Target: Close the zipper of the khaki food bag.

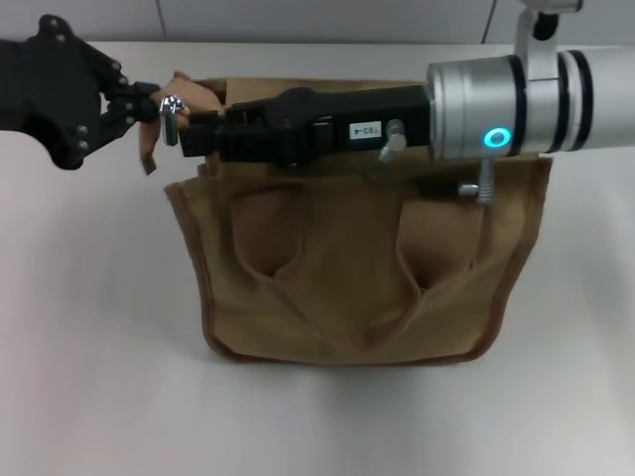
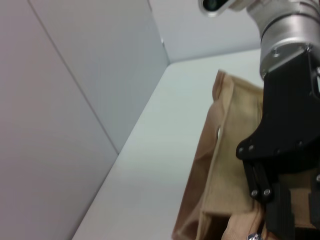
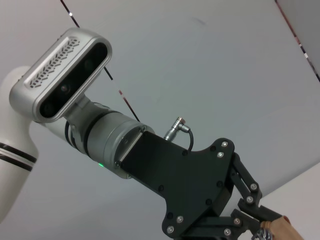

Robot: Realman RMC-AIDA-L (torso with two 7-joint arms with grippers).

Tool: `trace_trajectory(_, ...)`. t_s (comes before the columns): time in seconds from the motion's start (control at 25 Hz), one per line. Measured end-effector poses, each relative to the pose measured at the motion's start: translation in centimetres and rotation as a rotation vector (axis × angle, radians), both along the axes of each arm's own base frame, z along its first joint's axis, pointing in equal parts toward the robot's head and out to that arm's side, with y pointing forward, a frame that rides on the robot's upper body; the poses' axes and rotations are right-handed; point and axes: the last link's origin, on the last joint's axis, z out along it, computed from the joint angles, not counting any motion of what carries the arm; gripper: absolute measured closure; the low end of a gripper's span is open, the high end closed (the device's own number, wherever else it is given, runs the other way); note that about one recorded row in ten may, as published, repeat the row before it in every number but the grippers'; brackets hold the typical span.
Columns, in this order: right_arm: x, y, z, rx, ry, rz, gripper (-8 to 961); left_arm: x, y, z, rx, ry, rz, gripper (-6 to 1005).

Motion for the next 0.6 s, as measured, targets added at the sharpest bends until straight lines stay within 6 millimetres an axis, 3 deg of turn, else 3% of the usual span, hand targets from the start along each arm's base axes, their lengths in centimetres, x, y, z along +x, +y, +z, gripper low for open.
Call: trace_trajectory(0.6,-1.3,0.5,-1.7,0.018,-0.063,0.002,671,-0.2,-0.9,0.4,-0.018,0.045,0.024,960)
